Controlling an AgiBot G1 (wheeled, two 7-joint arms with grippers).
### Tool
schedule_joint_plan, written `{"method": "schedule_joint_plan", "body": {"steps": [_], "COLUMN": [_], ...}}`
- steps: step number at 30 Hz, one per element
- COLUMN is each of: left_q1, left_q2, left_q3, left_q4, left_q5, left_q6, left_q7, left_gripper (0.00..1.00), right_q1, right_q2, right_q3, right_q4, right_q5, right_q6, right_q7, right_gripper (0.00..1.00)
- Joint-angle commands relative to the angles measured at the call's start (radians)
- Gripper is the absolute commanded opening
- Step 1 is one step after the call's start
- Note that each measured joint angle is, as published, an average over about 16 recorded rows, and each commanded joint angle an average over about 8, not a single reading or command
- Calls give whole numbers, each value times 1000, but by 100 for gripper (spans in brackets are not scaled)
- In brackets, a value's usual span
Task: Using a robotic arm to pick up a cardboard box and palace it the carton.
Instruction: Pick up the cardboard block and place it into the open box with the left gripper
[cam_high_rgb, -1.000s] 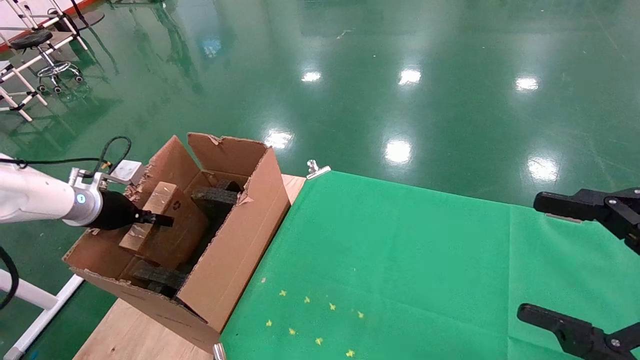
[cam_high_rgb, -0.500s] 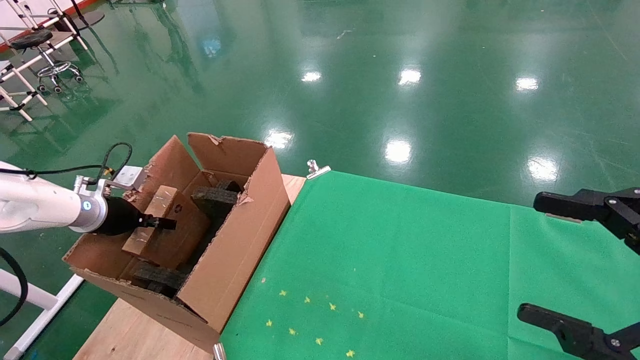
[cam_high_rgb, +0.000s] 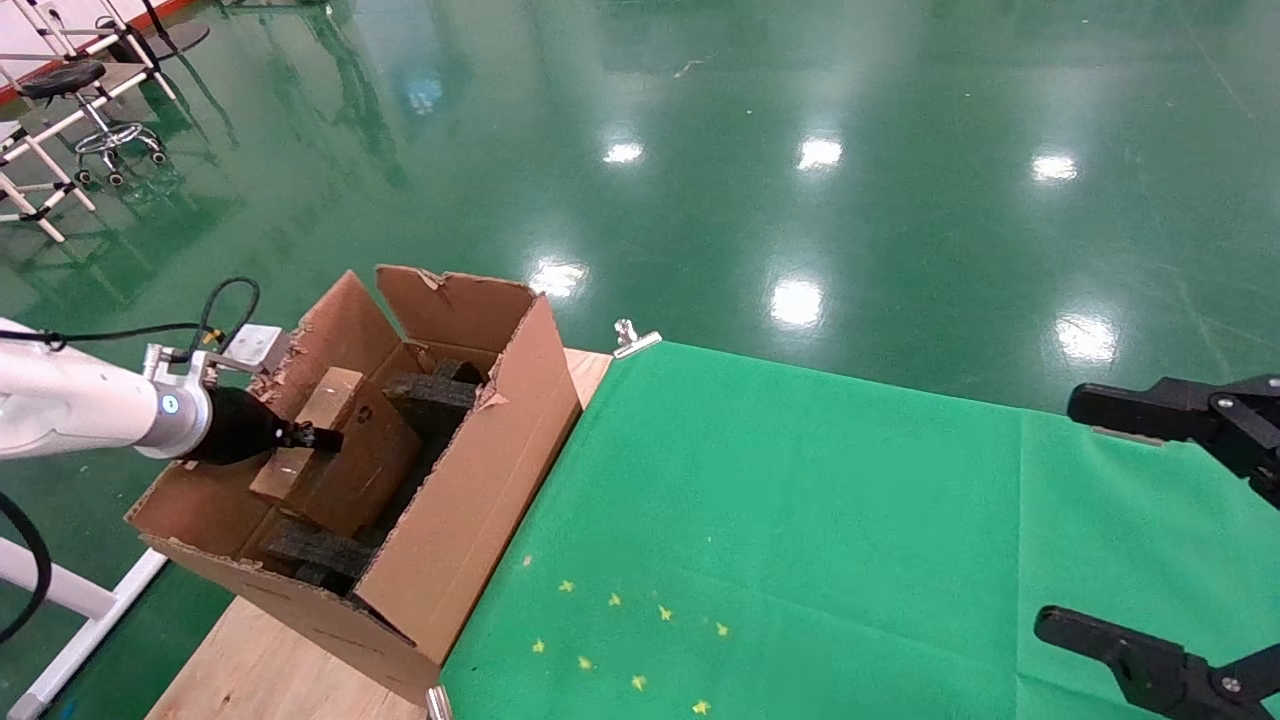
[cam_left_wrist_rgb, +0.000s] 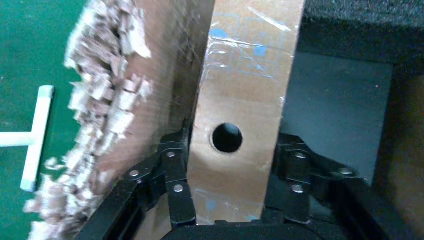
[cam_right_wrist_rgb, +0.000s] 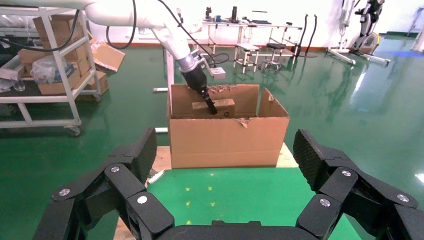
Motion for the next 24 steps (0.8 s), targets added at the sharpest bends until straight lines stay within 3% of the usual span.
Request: {"method": "schedule_joint_plan", "body": {"steps": [1,15,24], "left_q1": [-5,-80,-180], "left_q2": [-1,-17,-64], "left_q3": [1,-15,-81], "left_q4": [-1,-31,-106], "left_q5": [1,-22,-120], "left_q6": [3,43,174], "left_q7": [0,-3,-16], "left_gripper": [100,100,100], "right_q1": [0,0,0], "right_q2": [0,0,0], "right_q3": [0,0,0], "right_q4": [0,0,0], "right_q5": [0,0,0], "right_q6": [0,0,0], "right_q7": [0,0,0], "right_gripper": [100,100,100]}}
